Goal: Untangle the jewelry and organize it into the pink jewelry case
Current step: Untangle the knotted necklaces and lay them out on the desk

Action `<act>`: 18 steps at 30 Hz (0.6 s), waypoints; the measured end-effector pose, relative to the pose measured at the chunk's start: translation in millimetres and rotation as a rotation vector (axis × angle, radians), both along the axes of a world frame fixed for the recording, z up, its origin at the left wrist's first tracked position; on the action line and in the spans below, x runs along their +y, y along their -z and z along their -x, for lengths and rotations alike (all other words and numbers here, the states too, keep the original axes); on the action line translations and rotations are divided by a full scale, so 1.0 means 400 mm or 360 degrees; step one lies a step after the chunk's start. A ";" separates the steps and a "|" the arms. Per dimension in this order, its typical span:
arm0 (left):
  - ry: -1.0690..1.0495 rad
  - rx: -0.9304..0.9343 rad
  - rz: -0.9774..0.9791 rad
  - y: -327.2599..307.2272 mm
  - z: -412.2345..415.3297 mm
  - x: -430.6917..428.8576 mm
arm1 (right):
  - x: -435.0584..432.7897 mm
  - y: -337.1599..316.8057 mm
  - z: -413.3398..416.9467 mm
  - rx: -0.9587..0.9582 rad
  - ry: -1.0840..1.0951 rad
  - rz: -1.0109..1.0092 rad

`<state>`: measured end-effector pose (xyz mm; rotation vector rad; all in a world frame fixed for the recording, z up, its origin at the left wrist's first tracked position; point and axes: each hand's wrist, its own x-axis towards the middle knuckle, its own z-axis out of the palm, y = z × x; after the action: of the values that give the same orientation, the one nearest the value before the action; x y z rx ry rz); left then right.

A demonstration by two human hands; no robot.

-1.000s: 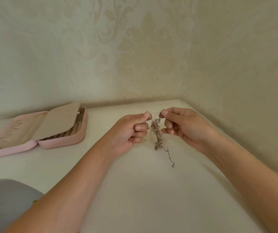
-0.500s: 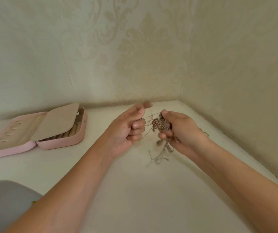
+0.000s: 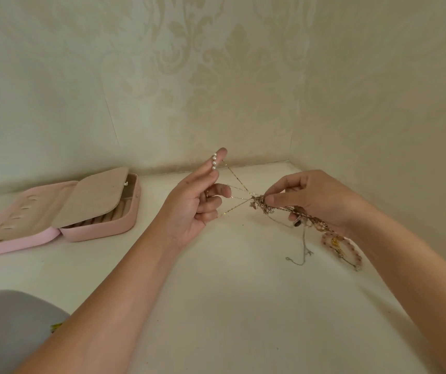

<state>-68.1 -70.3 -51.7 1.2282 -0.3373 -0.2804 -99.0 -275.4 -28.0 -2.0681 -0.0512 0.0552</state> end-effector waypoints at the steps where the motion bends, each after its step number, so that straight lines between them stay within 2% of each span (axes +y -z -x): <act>1: -0.0004 -0.0002 -0.0007 -0.001 -0.001 0.000 | 0.000 0.002 -0.001 -0.0047 0.0021 0.0019; 9: 0.0020 0.0051 0.0003 0.001 0.002 -0.001 | 0.018 -0.002 0.013 -0.0425 -0.0033 0.0345; 14: 0.0114 0.0113 0.0127 -0.004 -0.002 0.014 | 0.041 0.005 0.025 -0.0526 -0.0155 0.0165; 18: 0.0142 0.0069 0.0097 -0.006 0.000 0.014 | 0.055 0.015 0.031 -0.0601 -0.0171 0.0056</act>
<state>-68.2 -64.5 -49.5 1.1470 -0.3611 -0.3704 -111.6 -253.3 -34.2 -2.0847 -0.3956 -0.2707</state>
